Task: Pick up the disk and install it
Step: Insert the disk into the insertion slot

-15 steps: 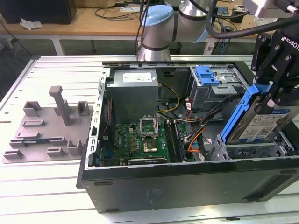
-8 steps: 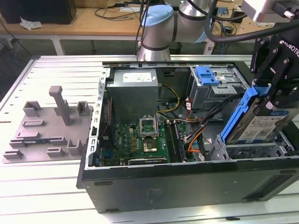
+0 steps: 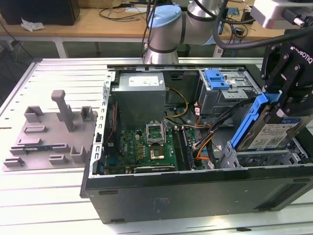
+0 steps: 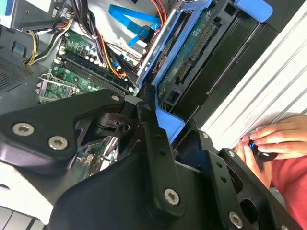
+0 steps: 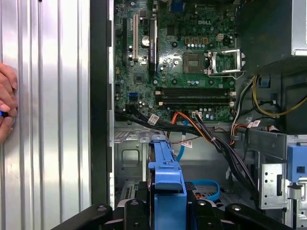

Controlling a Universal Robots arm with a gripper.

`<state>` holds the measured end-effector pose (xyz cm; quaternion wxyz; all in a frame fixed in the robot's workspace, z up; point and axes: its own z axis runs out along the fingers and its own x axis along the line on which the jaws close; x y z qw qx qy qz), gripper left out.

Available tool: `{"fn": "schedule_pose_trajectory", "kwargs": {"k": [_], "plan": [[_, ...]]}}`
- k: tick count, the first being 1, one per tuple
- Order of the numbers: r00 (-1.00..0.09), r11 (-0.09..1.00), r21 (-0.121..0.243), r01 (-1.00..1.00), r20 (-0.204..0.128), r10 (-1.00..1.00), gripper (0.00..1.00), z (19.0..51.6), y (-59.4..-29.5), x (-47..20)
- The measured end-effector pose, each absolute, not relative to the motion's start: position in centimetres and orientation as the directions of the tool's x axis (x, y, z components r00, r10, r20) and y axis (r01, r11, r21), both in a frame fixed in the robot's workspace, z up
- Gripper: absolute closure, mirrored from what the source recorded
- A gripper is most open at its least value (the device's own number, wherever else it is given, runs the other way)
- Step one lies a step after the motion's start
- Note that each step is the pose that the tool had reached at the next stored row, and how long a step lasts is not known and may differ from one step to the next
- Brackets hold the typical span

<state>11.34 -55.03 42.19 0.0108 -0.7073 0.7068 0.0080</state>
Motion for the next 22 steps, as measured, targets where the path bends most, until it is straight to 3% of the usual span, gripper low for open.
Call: {"fn": "schedule_pose_trajectory", "kwargs": {"k": [22], "plan": [[-0.001, 0.001, -0.004, -1.000, -0.027, -1.000, 0.63, 40.5, -55.0, 11.3]]}}
